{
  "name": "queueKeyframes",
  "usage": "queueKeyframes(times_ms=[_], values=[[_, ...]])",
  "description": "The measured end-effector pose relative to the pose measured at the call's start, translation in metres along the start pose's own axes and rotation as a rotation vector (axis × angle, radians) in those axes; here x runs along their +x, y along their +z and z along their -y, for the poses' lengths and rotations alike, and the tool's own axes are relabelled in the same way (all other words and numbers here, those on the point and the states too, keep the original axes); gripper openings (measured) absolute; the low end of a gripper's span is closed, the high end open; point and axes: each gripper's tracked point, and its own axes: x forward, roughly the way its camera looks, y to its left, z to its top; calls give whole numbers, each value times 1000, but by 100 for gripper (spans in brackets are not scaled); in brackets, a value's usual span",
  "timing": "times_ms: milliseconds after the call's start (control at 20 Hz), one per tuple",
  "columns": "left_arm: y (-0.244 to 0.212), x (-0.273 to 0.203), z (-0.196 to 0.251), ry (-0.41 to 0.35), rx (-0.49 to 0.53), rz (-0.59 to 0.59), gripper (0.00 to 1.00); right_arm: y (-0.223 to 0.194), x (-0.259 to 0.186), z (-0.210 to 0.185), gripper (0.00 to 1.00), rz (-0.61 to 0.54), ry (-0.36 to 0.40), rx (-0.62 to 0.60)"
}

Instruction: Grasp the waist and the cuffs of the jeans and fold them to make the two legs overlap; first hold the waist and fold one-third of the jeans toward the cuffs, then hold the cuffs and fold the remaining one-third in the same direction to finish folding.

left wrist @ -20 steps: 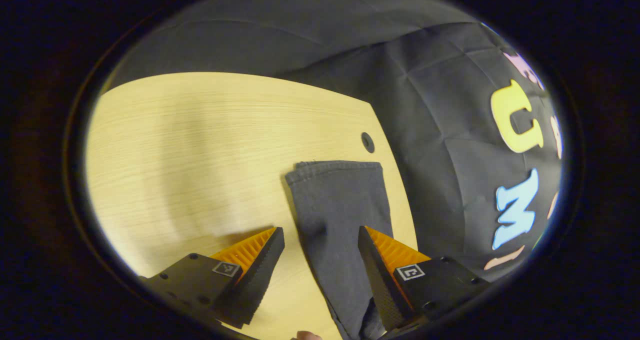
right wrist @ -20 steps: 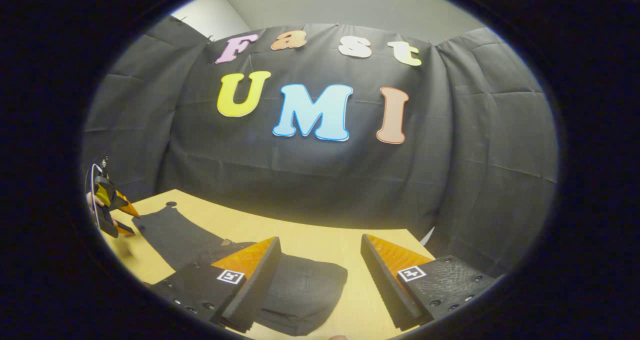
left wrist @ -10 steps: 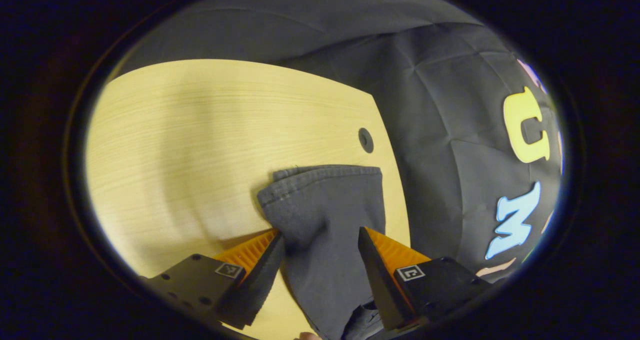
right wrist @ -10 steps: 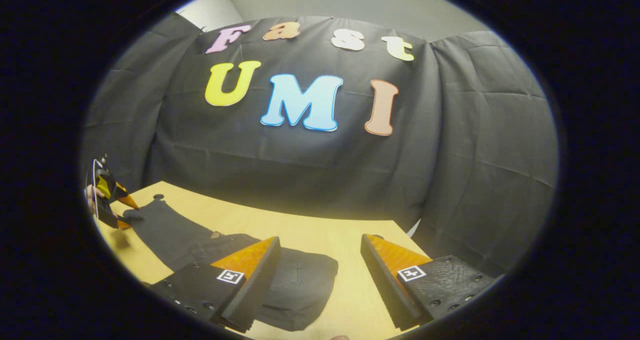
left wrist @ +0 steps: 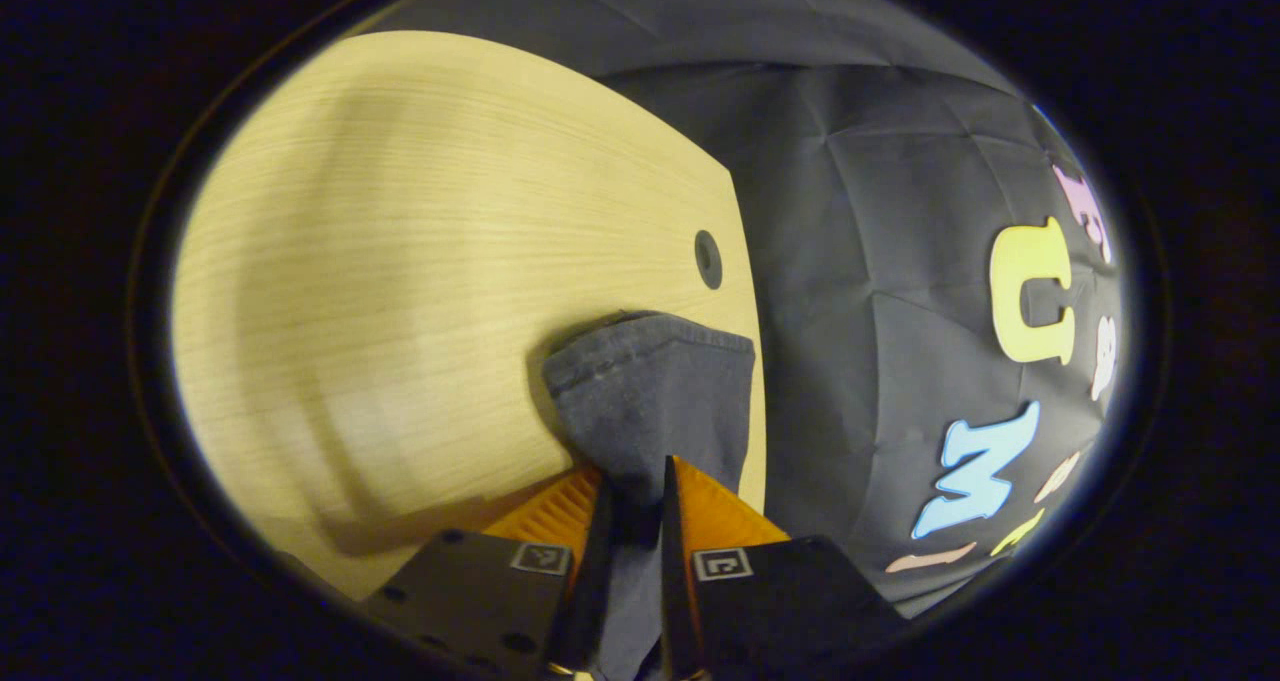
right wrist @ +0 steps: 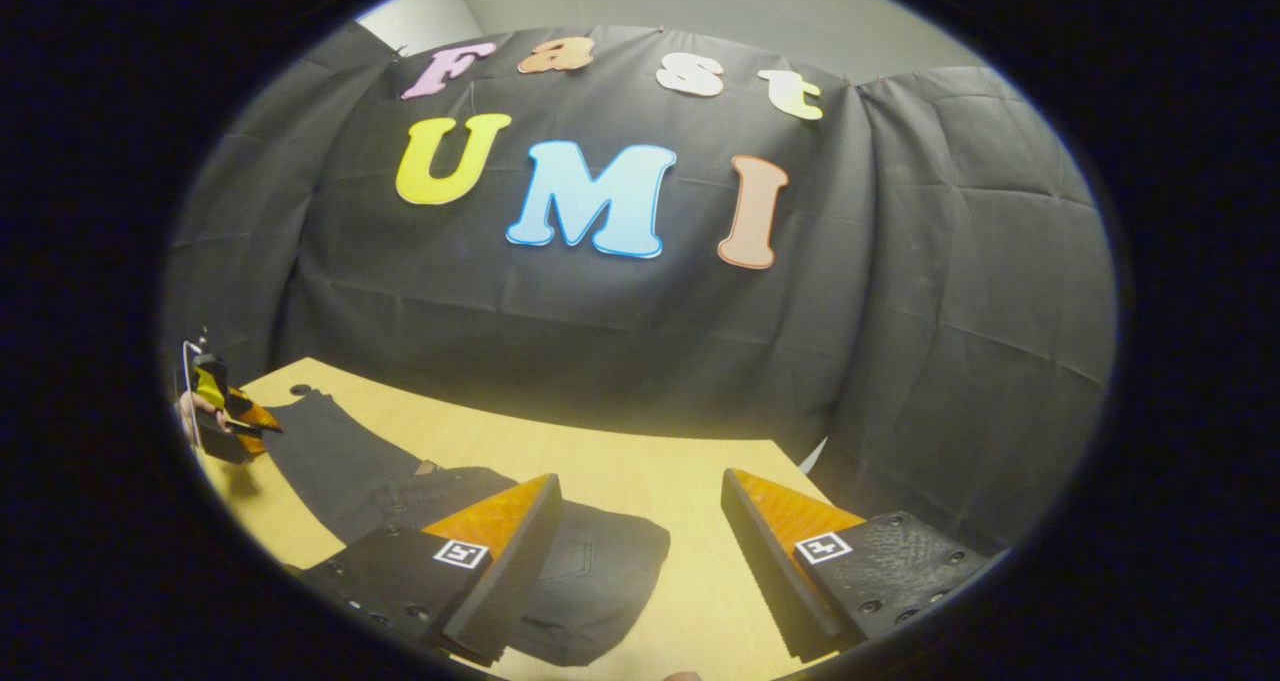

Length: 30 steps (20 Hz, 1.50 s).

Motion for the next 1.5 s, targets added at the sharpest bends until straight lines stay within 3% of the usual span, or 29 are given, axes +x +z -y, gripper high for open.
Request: queueKeyframes(times_ms=[50,150,200,350,750,1050,1250,1400,1500], values=[[4,1,4,-12,1,-7,25,-1,-1,0,95,-3,-2,3],[4,-8,8,-31,-4,-5,22,1,-3,-3,95,-2,4,1],[4,-12,12,-48,-5,-2,13,1,-5,-3,95,-1,8,-4],[0,-23,38,-115,21,-1,13,3,-10,0,95,12,10,-13],[-64,-69,149,-275,245,-7,13,24,-19,7,94,80,43,-1],[-166,-106,222,-340,498,-48,13,33,-18,6,95,112,124,-1],[-260,-119,258,-379,762,-127,13,36,-16,6,95,127,173,15],[-328,-124,266,-401,928,-215,13,36,-13,14,95,136,185,32],[-376,-127,254,-401,964,-296,13,34,-11,21,94,134,185,42]])
